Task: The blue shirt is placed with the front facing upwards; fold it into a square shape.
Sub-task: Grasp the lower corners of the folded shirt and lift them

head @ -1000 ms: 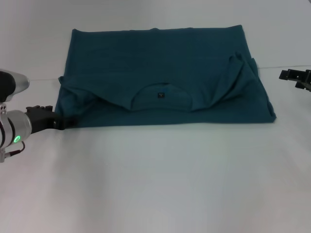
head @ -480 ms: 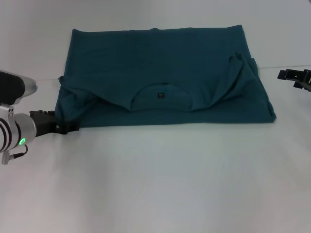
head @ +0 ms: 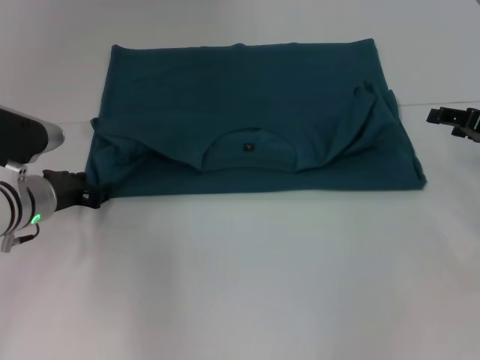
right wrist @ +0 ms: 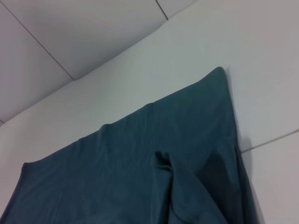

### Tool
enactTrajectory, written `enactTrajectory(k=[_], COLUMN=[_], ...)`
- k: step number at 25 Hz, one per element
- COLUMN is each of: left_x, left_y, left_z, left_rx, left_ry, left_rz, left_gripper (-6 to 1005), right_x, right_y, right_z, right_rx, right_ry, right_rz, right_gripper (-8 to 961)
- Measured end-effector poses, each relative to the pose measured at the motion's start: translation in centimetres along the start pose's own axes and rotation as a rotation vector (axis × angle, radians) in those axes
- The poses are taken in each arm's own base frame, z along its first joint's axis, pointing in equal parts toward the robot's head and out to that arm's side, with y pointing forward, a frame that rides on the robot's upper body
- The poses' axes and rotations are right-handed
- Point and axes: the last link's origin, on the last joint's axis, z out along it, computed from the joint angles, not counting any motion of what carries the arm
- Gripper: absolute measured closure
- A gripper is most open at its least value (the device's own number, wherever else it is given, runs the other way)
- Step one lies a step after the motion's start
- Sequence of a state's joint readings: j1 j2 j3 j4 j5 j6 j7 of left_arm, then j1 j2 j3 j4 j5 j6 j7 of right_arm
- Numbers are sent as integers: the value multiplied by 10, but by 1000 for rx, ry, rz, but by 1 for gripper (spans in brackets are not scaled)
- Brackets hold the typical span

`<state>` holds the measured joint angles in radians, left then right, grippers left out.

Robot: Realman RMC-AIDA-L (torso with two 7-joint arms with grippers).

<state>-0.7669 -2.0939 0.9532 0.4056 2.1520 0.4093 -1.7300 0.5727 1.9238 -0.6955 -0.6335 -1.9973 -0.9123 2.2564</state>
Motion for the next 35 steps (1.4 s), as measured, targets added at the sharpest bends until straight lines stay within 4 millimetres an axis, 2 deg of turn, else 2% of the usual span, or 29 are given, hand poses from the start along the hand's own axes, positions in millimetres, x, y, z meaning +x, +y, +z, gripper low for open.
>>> enactTrajectory(k=[3, 14, 17, 22, 27, 35], left_x=[1, 2, 2, 1, -2, 4], left_y=[-1, 2, 2, 5, 11, 6], left_z=[0, 1, 1, 0, -5, -20], left_rx=[9, 6, 7, -21, -59, -96], left_ry=[2, 3, 4, 4, 27, 75], left_rz=[15, 39, 36, 18, -7, -60], left_gripper=[490, 730, 923, 971, 971, 972], right_x=[0, 0, -1, 0, -1, -22], right_y=[0, -1, -1, -1, -1, -7], right_z=[0, 0, -1, -2, -8, -30], right_rx=[0, 2, 0, -11, -34, -16], right_ry=[0, -4, -2, 7, 28, 156], right_rz=[0, 10, 12, 16, 25, 60], right_gripper=[238, 240, 240, 241, 242, 232])
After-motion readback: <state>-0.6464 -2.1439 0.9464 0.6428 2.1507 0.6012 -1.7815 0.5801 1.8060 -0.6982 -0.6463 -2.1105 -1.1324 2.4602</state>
